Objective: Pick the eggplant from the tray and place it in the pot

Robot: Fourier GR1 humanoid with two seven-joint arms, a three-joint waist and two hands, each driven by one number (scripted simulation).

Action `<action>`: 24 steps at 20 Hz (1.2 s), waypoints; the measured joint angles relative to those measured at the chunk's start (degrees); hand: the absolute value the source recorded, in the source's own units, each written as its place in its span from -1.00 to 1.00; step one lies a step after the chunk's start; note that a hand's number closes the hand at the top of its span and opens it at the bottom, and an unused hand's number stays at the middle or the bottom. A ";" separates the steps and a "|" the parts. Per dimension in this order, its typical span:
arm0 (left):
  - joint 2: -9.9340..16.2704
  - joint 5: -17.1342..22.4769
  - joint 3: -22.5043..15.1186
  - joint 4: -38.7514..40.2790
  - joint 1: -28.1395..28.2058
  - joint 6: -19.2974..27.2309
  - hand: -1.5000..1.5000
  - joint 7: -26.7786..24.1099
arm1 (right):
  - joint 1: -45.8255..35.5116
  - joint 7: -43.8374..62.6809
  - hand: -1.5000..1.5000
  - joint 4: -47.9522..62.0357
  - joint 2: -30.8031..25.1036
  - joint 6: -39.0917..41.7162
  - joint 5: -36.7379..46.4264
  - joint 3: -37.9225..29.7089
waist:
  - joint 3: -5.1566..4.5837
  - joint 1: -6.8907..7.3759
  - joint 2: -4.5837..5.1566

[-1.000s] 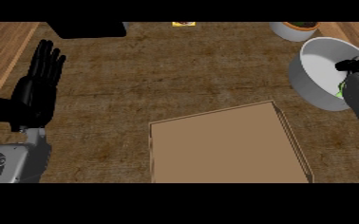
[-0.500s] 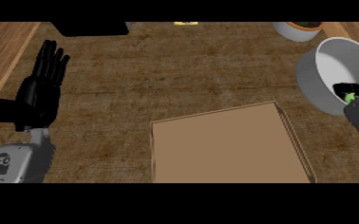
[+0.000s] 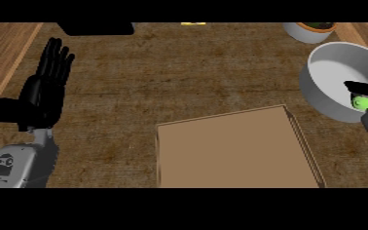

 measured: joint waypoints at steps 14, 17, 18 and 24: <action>-0.79 -1.03 0.43 -0.90 1.85 0.82 0.00 -0.03 | 17.24 -4.22 -1.00 -25.58 -2.00 -13.21 -4.17 -12.92 | -0.07 -1.39 -0.38; 0.00 -0.38 1.42 -1.34 2.30 0.16 0.00 0.39 | 24.76 -5.02 -1.00 -33.65 -1.98 -15.37 -4.65 -15.51 | -0.08 -1.75 -0.45; 0.19 -0.18 1.75 -1.15 2.01 0.03 0.00 0.59 | 27.33 -5.32 -1.00 -36.46 -1.93 -16.01 -5.04 -16.57 | -0.07 -1.85 -0.42; -0.26 -0.65 1.57 -1.59 1.65 0.14 0.00 0.98 | 45.64 -7.17 -1.00 -53.97 1.72 -19.46 -5.27 -21.26 | -0.06 -1.67 -0.23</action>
